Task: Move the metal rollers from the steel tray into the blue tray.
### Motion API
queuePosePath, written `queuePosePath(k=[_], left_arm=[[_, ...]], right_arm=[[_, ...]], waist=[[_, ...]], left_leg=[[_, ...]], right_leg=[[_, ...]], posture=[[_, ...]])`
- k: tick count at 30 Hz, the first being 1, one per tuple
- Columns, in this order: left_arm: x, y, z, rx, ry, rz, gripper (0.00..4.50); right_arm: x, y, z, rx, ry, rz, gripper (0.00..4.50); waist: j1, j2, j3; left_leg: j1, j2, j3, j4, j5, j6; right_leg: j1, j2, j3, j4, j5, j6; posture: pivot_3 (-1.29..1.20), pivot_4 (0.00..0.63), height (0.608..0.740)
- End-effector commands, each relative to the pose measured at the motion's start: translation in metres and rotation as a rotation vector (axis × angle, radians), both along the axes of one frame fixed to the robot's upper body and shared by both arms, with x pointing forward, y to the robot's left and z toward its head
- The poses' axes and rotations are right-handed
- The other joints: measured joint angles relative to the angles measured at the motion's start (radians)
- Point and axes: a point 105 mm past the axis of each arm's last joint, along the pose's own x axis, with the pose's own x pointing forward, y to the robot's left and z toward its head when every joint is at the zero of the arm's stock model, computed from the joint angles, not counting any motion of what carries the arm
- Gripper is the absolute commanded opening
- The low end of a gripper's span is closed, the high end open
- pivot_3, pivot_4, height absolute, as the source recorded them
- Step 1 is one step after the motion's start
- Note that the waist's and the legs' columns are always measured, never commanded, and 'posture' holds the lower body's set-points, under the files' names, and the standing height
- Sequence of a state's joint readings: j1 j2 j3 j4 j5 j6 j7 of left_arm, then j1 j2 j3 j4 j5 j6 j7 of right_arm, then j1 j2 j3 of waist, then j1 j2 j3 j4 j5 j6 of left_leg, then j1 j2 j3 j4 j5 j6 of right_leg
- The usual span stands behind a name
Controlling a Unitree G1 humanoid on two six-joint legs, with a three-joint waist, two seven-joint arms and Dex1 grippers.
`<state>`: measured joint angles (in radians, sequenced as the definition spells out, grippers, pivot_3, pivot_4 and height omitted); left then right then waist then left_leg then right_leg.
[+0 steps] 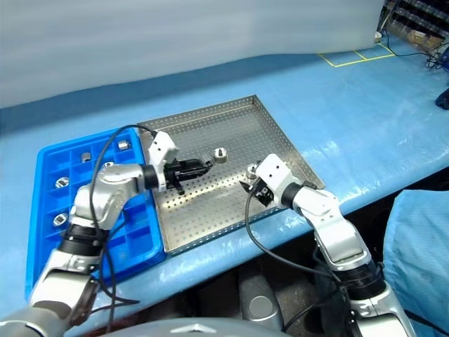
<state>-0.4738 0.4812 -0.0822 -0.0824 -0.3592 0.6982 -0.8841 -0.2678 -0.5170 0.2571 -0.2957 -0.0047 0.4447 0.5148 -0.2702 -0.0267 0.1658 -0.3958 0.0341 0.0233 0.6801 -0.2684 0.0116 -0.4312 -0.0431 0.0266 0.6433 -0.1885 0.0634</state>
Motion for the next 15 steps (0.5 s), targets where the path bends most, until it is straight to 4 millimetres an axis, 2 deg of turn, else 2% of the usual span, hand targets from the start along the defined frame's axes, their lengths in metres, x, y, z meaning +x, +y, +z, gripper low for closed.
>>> queuePosePath(k=[1,6,15], left_arm=[[-0.012,-0.004,0.02,-0.045,-0.018,-0.047,0.79],[-0.013,-0.007,0.023,-0.065,-0.001,-0.045,0.79],[-0.011,-0.014,0.011,-0.046,0.026,-0.04,0.79]], right_arm=[[0.006,0.004,0.006,-0.157,-0.135,0.017,3.69],[0.011,0.019,0.015,-0.244,-0.278,0.054,3.69],[0.005,0.043,0.034,-0.262,-0.423,0.124,3.69]], waist=[[0.009,0.0,0.0],[0.024,0.0,0.0],[0.042,0.0,0.0]], left_leg=[[0.0,0.0,0.0,0.0,0.0,0.0],[0.0,0.0,0.0,0.0,0.0,0.0],[-0.001,-0.001,0.0,0.0,0.0,0.0]], right_leg=[[0.0,0.0,0.0,0.0,0.0,0.0],[0.0,0.0,0.0,0.0,0.0,0.0],[0.0,0.0,0.0,0.0,0.001,-0.001]], posture=[[-0.25,0.15,0.74],[-0.25,0.15,0.74],[-0.25,0.15,0.74]])
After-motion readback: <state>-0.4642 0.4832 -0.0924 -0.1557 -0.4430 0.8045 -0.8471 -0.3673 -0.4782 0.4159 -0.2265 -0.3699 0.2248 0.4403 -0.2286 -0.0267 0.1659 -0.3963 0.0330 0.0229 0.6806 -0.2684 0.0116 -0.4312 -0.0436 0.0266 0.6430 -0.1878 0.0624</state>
